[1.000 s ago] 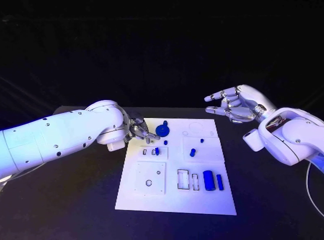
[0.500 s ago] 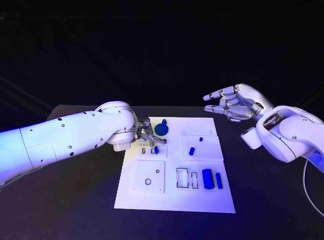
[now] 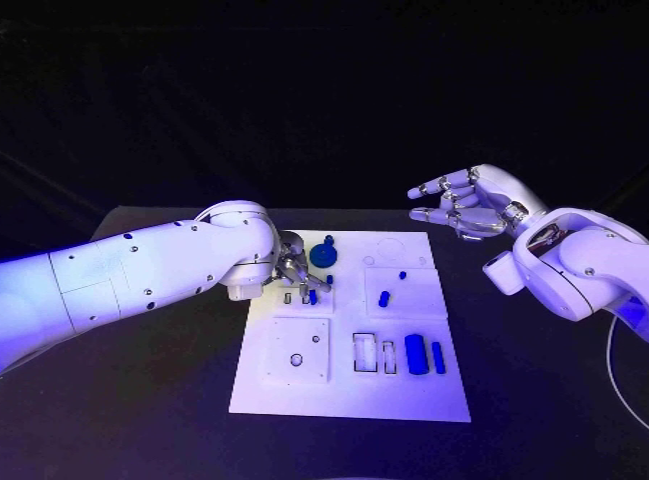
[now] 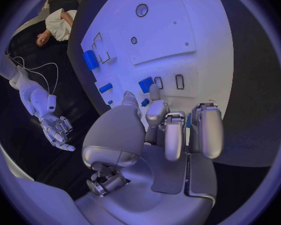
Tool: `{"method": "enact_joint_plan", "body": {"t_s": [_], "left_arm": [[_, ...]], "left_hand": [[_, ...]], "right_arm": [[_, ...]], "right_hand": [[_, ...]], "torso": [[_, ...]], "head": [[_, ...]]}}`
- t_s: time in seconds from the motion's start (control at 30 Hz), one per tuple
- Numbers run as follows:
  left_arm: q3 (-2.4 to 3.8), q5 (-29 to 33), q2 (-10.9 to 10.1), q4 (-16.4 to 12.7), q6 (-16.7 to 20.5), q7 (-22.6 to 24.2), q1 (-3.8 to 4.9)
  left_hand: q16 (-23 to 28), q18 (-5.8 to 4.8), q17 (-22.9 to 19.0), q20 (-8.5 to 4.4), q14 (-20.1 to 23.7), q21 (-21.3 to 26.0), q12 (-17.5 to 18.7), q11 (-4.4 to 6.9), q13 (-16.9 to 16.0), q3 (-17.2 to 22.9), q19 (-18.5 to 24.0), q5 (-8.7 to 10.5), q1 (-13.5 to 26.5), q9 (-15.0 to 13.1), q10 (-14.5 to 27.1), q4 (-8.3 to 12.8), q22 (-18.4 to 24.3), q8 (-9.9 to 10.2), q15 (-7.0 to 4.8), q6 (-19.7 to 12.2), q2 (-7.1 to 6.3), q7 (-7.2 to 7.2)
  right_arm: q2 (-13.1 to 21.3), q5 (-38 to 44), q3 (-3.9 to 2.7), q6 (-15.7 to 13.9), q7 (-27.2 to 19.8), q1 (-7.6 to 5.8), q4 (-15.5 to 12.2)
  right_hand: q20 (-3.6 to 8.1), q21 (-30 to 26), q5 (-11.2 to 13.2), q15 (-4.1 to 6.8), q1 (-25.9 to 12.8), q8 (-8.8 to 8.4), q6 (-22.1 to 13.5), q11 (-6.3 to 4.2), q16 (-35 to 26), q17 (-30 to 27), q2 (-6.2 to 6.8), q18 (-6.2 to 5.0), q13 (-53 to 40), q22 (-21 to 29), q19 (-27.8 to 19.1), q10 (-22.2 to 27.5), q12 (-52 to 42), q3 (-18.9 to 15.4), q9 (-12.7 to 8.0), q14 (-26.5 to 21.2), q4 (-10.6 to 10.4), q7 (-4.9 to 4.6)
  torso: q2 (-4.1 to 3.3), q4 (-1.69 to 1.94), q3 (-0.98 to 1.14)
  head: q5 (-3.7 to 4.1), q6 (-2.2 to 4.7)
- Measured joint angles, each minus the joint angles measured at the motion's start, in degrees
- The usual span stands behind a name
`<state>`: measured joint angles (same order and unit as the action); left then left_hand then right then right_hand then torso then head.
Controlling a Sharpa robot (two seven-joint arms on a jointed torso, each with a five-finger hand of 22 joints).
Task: Assemble the parts on the task board
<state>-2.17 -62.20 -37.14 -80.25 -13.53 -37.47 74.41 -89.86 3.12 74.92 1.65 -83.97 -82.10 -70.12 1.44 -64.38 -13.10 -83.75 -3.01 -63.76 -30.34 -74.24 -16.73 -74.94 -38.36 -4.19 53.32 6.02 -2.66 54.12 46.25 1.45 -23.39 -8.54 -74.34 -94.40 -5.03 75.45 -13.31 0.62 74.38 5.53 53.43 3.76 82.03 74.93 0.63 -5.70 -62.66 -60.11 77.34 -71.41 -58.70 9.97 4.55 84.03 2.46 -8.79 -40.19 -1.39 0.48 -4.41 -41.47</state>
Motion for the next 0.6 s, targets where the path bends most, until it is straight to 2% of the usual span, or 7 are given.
{"method": "enact_joint_plan", "body": {"t_s": [0.23,0.6], "left_arm": [[-0.27,-0.17,0.51,0.79,-0.73,-0.14,-0.04],[-0.53,-0.22,1.17,1.59,-1.47,-0.25,-0.14]], "left_hand": [[0.0,0.0,0.0,0.0,0.0,0.0,0.0,0.0,-0.29,-0.16,0.0,0.0,-1.02,-0.67,0.0,0.16,0.0,-0.37,0.0,-0.22,1.01,0.22],[0.0,0.0,-0.01,0.0,0.0,-0.23,-0.23,-0.2,-0.46,-0.32,0.0,0.0,-1.3,-1.09,-0.2,0.32,0.01,-0.59,0.0,-0.62,1.29,0.22]], "right_arm": [[-0.08,0.0,0.02,0.19,0.16,0.0,0.09],[-0.14,0.03,0.05,0.5,0.48,0.0,0.16]], "right_hand": [[0.0,-0.21,0.0,0.0,0.0,0.0,0.0,0.0,0.0,-0.01,0.0,0.0,0.0,0.07,0.0,0.0,0.0,0.0,-0.06,0.0,0.0,0.0],[0.0,-0.21,-0.23,0.0,0.0,0.0,0.0,0.0,0.0,-0.01,0.0,0.0,0.05,0.07,0.0,0.0,-0.01,0.0,-0.06,0.0,0.0,0.0]], "torso": [[0.0,0.02,0.02],[-0.03,0.03,0.02]], "head": [[0.04,-0.15],[0.14,-0.38]]}}
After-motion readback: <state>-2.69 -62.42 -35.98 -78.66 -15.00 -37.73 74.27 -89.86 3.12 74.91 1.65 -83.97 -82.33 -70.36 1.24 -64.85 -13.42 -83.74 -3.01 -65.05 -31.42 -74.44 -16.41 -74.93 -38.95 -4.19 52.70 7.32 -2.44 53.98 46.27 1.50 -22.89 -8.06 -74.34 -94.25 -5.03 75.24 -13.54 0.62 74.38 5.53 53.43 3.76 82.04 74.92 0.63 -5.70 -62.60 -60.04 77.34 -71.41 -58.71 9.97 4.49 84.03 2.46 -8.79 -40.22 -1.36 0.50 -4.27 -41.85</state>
